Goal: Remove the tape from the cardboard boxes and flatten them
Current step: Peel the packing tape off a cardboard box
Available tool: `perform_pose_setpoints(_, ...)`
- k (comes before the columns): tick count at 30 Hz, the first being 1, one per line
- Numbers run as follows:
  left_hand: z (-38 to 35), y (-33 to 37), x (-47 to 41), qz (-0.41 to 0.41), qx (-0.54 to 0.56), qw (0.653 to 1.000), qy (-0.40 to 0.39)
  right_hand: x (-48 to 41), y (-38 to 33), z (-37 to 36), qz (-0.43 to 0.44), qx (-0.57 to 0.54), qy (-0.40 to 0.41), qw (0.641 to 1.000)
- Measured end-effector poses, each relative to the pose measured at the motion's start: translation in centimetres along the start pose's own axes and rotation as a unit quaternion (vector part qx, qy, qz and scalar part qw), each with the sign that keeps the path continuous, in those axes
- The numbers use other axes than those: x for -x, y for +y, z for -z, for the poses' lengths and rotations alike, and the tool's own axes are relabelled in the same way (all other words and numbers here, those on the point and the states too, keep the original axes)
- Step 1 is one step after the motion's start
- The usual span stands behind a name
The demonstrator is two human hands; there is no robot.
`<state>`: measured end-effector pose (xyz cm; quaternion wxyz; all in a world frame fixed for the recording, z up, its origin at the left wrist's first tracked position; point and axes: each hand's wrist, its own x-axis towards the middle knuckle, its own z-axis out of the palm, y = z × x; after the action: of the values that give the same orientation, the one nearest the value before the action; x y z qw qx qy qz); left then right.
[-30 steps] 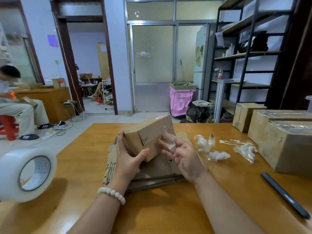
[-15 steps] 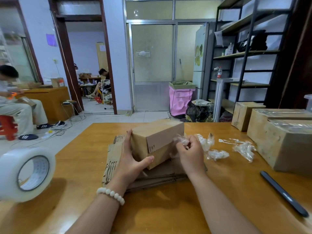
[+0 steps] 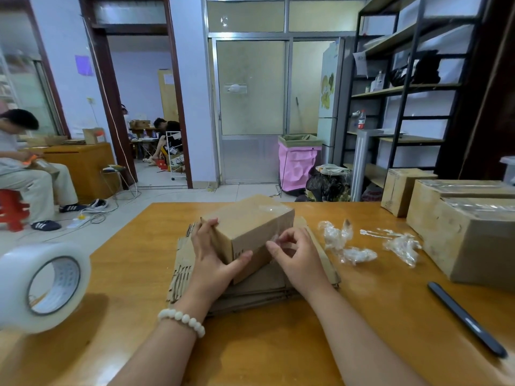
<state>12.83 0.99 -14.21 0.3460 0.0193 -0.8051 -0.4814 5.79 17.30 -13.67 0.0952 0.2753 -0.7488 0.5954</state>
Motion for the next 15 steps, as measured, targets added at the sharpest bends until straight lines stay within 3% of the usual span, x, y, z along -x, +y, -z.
perform_pose_setpoints(4,0.18,-0.3,-0.1,-0.02,-0.016,1.0,-0.008,-0.16,0.21,0.04,-0.038,0.012,0.029,0.999)
perform_pose_setpoints(11,0.3,-0.67,-0.22,-0.019,-0.018,0.999,-0.022,-0.7,0.74,0.37,0.028,0.101,0.06,0.993)
perform_pose_setpoints(15,0.36,-0.96,-0.14,-0.041,-0.013,0.999,-0.018,-0.78,0.89,0.72,0.036,0.065,0.117,0.99)
